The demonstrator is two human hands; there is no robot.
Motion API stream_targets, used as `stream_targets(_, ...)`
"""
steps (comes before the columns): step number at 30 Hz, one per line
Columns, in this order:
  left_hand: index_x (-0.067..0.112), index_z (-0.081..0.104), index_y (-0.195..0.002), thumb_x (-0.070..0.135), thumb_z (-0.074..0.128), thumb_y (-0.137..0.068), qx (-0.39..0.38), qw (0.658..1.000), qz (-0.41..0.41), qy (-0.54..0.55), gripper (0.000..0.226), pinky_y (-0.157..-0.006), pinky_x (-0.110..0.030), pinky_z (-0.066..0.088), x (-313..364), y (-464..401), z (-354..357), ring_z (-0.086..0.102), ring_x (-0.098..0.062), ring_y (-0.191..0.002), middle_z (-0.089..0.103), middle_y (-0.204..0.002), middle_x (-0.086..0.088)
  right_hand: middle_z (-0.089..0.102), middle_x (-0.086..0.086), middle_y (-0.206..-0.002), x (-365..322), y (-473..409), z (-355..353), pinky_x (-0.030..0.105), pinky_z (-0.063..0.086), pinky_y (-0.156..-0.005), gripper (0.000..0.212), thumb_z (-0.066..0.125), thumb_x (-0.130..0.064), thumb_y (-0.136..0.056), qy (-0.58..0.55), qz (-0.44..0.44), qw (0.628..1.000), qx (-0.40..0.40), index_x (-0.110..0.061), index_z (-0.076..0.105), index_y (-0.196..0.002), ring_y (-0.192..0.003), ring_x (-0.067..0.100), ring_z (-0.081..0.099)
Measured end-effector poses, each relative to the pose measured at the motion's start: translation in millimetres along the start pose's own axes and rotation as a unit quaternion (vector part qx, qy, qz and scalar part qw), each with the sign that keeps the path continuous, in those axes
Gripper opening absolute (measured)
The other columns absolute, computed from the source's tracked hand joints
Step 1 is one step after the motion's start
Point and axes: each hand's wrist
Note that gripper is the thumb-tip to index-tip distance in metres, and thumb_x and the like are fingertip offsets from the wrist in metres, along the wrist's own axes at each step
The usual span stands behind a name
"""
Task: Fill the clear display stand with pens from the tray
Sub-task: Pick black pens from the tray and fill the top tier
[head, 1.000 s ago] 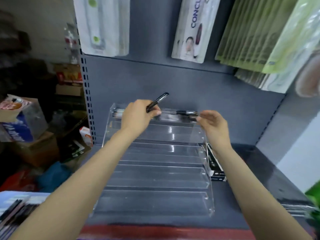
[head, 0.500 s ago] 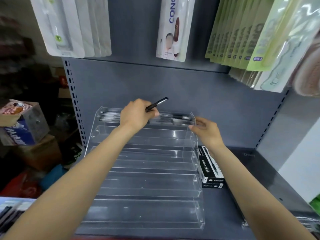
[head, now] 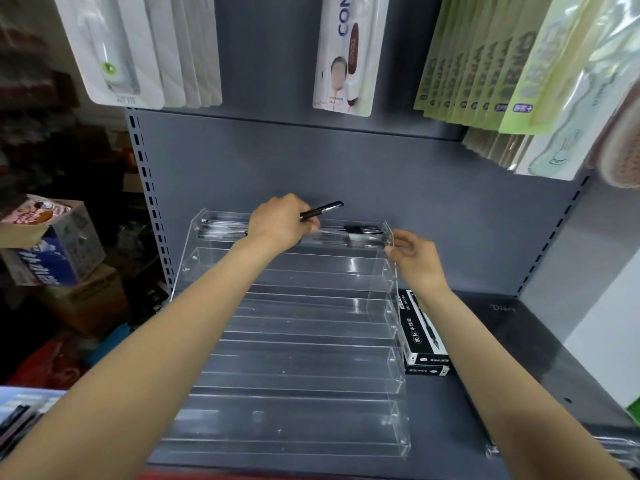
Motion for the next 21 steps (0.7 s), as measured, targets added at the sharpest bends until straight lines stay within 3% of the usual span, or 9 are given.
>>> stream_targets(6, 0.02, 0.069, -0.096, 0.038, 0.052, -0.092, 0.002, 0.997, 0.065, -0.037, 0.025, -0.065, -0.027, 0.039, 9, 5, 6, 0.059, -0.027, -0.083, 0.06, -0.075, -0.001, 0.062, 0.009, -0.116, 2, -1, 0, 0.029, 0.044, -0.097, 0.033, 0.055, -0.005, -0.091, 0.007, 0.006, 1.0, 0.002, -0.007, 0.056, -0.124, -0.111, 0.02, 0.058)
stream_targets(9, 0.023, 0.069, -0.103, 0.036, 0.051, -0.092, -0.004, 0.995, 0.081, -0.064, 0.025, -0.073, -0.03, 0.047, 10, 6, 10, 0.06, -0.028, -0.094, 0.068, -0.092, -0.003, 0.062, 0.009, -0.118, 2, 0, 1, 0.031, 0.045, -0.099, 0.033, 0.055, -0.005, -0.092, 0.01, 0.009, 1.0, -0.002, -0.007, 0.055, -0.124, -0.112, 0.02, 0.058)
stream_targets(13, 0.022, 0.066, -0.101, 0.042, 0.046, -0.092, 0.037, 0.991, 0.097, -0.087, 0.029, -0.068, -0.028, 0.038, 12, 10, 13, 0.059, -0.027, -0.096, 0.064, -0.103, -0.002, 0.062, 0.008, -0.118, 3, 1, 1, 0.034, 0.045, -0.101, 0.033, 0.055, -0.006, -0.091, 0.009, 0.005, 1.0, 0.002, -0.009, 0.056, -0.125, -0.111, 0.02, 0.059)
stream_targets(17, 0.031, 0.046, -0.134, 0.039, 0.03, -0.099, 0.011, 0.986, 0.15, -0.073, 0.039, -0.082, -0.031, 0.04, 13, 29, 18, 0.052, -0.02, -0.109, 0.046, -0.122, 0.001, 0.061, 0.005, -0.122, 7, 9, 2, 0.033, 0.044, -0.101, 0.037, 0.055, -0.009, -0.092, -0.026, 0.021, 0.999, -0.002, -0.011, 0.054, -0.129, -0.115, 0.019, 0.057)
stream_targets(19, 0.026, 0.036, -0.142, 0.029, 0.029, -0.101, -0.045, 0.978, 0.2, -0.047, 0.042, -0.085, -0.03, 0.04, 13, 34, 26, 0.048, -0.019, -0.102, 0.039, -0.113, 0.002, 0.059, 0.004, -0.126, 8, 14, 2, 0.035, 0.042, -0.104, 0.041, 0.054, -0.008, -0.093, -0.041, 0.021, 0.999, -0.014, -0.013, 0.05, -0.133, -0.118, 0.018, 0.055)
stream_targets(21, 0.018, 0.045, -0.131, 0.026, 0.036, -0.1, -0.069, 0.972, 0.222, -0.017, 0.034, -0.077, -0.028, 0.039, 14, 35, 33, 0.042, -0.016, -0.085, 0.04, -0.097, 0.003, 0.057, 0.003, -0.13, 8, 19, 2, 0.033, 0.04, -0.105, 0.045, 0.051, -0.005, -0.093, -0.044, 0.017, 0.998, -0.029, -0.014, 0.045, -0.137, -0.12, 0.016, 0.053)
Point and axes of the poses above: each hand's wrist, its own y-axis away from the middle knuckle, its own z-axis out of the palm, x = y × z
